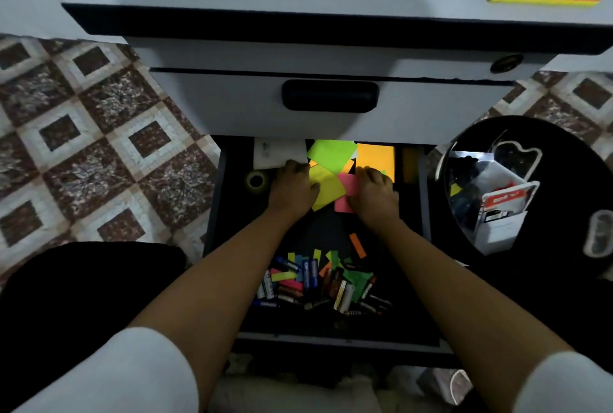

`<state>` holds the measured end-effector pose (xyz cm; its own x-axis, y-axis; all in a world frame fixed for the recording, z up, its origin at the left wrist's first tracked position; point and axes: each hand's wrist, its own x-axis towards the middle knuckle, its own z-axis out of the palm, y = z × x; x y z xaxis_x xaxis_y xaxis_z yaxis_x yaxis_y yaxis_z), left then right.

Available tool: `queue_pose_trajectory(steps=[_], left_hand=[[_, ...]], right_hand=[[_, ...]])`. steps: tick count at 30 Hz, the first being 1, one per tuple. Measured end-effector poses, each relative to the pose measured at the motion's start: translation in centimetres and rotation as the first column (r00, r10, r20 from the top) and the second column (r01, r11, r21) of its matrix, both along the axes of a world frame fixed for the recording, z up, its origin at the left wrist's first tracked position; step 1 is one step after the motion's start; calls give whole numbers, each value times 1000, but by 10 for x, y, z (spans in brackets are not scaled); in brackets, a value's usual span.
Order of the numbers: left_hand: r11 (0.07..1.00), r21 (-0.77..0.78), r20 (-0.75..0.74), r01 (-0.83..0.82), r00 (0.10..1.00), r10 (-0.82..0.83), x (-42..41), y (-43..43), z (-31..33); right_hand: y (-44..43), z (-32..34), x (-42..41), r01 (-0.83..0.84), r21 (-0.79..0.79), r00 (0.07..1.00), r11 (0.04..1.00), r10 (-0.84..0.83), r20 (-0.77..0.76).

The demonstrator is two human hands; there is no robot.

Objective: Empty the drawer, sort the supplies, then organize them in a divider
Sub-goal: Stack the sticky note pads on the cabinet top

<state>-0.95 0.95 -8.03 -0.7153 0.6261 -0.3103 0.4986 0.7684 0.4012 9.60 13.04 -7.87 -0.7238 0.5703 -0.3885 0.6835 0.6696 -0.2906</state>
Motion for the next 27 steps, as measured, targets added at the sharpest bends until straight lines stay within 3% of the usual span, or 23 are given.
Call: queue_pose_trajectory(steps=[4, 9, 12, 18, 21, 24, 27], left_hand=[[993, -111, -38, 32, 999, -36, 4, 4, 1], [985, -171, -12, 13, 1000, -15, 9, 3, -2], [994, -97, 98, -41, 994, 50, 12, 1, -3], [960, 97, 388, -261, 899, 205, 14, -22, 6], [912, 160, 483, -378, 835, 262, 19, -32, 13], [862, 188, 600, -470, 750, 278, 30, -35, 17], [760, 180, 801, -625, 542, 256, 44, -35, 23]], right_hand=[[-1, 0, 4, -41, 60, 997, 997, 37, 64], [-7, 1, 7, 59, 69, 997, 996, -62, 53], [-9, 2, 9, 147, 24, 989, 989, -148, 9], [-10, 14, 20, 338, -161, 893, 927, -370, -256], [-14, 22, 26, 448, -307, 786, 839, -534, -311], [-26, 22, 24, 512, -557, 648, 653, -720, -248], [-44, 15, 20, 504, -683, 594, 529, -786, -171]])
